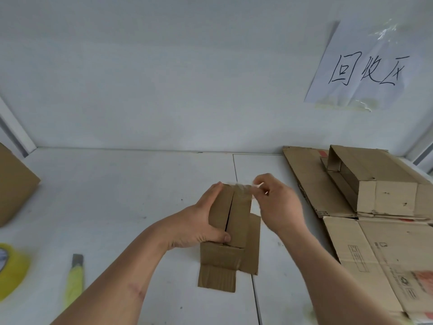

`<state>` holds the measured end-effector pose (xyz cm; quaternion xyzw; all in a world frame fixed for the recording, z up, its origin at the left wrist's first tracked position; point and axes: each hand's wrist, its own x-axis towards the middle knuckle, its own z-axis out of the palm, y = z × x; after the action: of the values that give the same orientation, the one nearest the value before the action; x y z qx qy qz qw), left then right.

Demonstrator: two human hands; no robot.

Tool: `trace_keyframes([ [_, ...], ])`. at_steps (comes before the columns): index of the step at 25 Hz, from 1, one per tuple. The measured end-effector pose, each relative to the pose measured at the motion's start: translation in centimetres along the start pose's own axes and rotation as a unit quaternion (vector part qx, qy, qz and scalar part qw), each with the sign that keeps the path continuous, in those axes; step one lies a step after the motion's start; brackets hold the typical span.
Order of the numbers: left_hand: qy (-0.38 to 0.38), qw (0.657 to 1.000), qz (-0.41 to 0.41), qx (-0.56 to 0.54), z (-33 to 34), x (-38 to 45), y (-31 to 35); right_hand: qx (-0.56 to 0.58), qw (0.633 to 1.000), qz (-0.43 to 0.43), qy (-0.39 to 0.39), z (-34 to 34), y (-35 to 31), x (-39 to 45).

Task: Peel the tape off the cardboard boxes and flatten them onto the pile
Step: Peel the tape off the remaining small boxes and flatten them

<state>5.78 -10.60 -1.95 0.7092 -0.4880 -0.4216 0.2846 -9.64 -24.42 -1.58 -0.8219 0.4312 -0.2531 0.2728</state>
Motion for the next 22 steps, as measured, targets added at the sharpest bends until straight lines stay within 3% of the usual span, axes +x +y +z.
trace_keyframes([
  [4,0.0,1.0,0.001,-0.011,0.2,0.0,-0.1,-0.176,0.975,-0.131,-0.016,0.4,-0.1,-1.1],
  [7,0.003,1.0,-0.001,-0.013,0.2,-0.1,-0.1,-0.215,0.966,-0.137,-0.048,1.0,-1.2,-1.3],
  [9,-0.005,1.0,0.002,-0.006,0.3,-0.3,0.1,-0.209,0.968,-0.137,-0.022,1.0,-1.1,-1.0],
  [13,-0.019,1.0,0.009,0.009,0.4,-0.6,0.3,-0.031,0.999,0.024,0.005,-0.6,-0.1,0.4],
  [14,-0.023,1.0,0.013,0.013,0.4,-0.6,0.4,-0.028,0.999,0.032,0.011,-0.9,0.1,0.5],
  [18,-0.025,0.999,0.021,0.03,1.0,-0.7,1.0,-0.105,0.994,-0.04,-0.015,-0.5,0.2,-0.5],
  [22,-0.02,0.999,0.02,0.044,1.2,-0.5,1.7,-0.142,0.988,-0.031,-0.047,-0.3,-0.5,-0.5],
])
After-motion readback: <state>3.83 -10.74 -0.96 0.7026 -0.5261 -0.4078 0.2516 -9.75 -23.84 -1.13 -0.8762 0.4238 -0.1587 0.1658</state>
